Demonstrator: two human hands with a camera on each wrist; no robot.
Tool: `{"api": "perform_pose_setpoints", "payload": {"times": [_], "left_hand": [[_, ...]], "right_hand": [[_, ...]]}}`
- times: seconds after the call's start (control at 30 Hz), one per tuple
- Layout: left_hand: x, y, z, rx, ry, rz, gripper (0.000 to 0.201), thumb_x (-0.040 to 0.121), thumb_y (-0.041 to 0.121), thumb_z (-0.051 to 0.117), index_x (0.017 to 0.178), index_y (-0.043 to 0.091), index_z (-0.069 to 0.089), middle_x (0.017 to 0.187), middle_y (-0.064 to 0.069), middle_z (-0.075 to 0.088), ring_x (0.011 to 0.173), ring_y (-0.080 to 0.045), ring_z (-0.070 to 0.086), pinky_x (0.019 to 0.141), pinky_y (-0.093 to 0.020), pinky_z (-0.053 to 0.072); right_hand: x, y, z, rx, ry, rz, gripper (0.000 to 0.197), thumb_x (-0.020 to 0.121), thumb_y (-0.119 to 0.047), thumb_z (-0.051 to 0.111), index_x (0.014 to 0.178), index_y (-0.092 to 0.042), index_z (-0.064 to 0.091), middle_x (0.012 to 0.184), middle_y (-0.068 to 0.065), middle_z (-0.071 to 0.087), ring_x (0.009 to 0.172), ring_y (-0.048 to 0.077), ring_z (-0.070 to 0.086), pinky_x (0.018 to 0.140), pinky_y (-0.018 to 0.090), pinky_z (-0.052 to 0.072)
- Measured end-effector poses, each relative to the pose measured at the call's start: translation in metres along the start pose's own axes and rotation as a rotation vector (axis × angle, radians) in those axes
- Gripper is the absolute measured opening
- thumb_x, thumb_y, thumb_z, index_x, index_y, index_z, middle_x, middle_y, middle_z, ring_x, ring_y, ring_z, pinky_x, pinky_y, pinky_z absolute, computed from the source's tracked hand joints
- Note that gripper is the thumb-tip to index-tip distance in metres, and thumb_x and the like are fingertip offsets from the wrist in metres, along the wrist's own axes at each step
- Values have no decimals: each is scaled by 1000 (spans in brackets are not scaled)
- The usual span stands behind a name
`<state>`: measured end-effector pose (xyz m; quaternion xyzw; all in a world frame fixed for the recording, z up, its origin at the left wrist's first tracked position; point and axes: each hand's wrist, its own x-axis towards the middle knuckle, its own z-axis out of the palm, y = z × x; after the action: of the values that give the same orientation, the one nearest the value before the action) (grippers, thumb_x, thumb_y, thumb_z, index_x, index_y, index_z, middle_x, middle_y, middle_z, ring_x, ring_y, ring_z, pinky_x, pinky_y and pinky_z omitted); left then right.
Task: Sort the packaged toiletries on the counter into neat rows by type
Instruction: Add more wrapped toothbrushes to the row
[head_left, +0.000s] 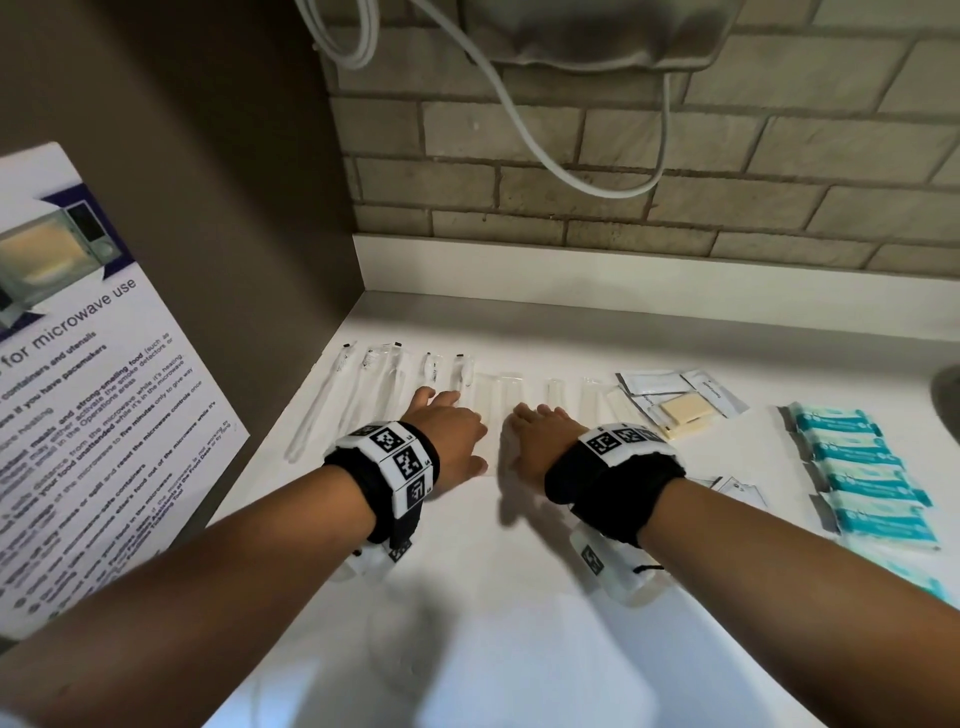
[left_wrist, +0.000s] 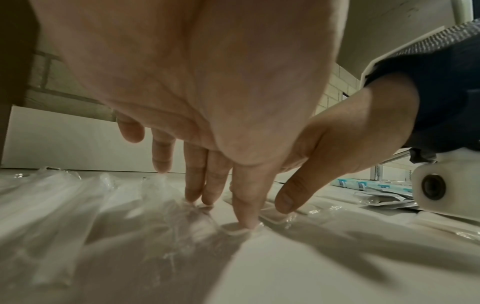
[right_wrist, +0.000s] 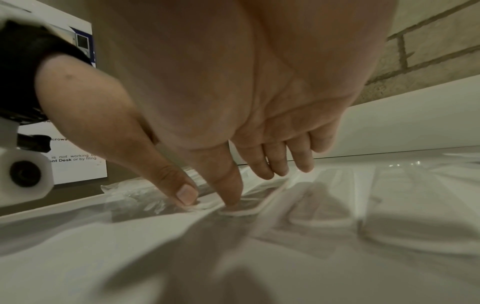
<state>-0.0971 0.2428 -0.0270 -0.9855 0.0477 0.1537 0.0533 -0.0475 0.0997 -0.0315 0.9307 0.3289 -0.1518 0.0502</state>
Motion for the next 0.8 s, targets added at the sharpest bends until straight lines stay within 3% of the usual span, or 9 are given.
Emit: {"api": "perform_pose_setpoints", "payload": {"times": [0.13, 0.37, 0.47, 0.57, 0.8], "left_hand": [[1, 3, -3, -20, 5, -6, 41, 93, 51, 42, 114, 21, 59, 143, 4, 50, 148, -27, 16, 114, -49, 8], [13, 41, -24, -81, 28, 64, 44, 97, 44, 40, 131, 21, 53, 150, 6, 43, 149, -25, 11, 116, -45, 4], [20, 59, -26, -45, 10, 85, 46, 98, 44, 39, 138, 22, 48, 153, 5, 39, 149, -26, 11, 117, -46, 6], [22, 71, -25, -7, -5, 90, 50, 99, 44, 38, 143, 20, 42, 155, 4, 34, 149, -28, 10, 118, -48, 7], [19, 74, -25, 28, -24, 60, 53, 99, 45, 37, 146, 19, 37, 157, 4, 32, 149, -29, 9, 118, -48, 8]], "right_hand": [[-8, 12, -5, 6, 51, 36, 56, 92, -23, 47, 144, -7, 34, 149, 7, 33, 138, 27, 31, 116, 36, 22], [-21, 57, -16, -60, -11, 138, 42, 94, -29, 47, 132, -13, 50, 136, 4, 51, 132, 25, 38, 114, 36, 23], [-22, 66, -12, -91, -46, 119, 45, 93, -32, 49, 134, -14, 51, 138, 2, 50, 134, 24, 36, 115, 36, 22], [-22, 69, -8, -108, -46, 99, 44, 90, -40, 55, 127, -16, 56, 130, 2, 56, 130, 24, 41, 112, 35, 26], [-21, 69, -2, -92, -34, 24, 40, 87, -35, 58, 121, -13, 59, 121, 4, 61, 121, 23, 49, 109, 34, 29]]}}
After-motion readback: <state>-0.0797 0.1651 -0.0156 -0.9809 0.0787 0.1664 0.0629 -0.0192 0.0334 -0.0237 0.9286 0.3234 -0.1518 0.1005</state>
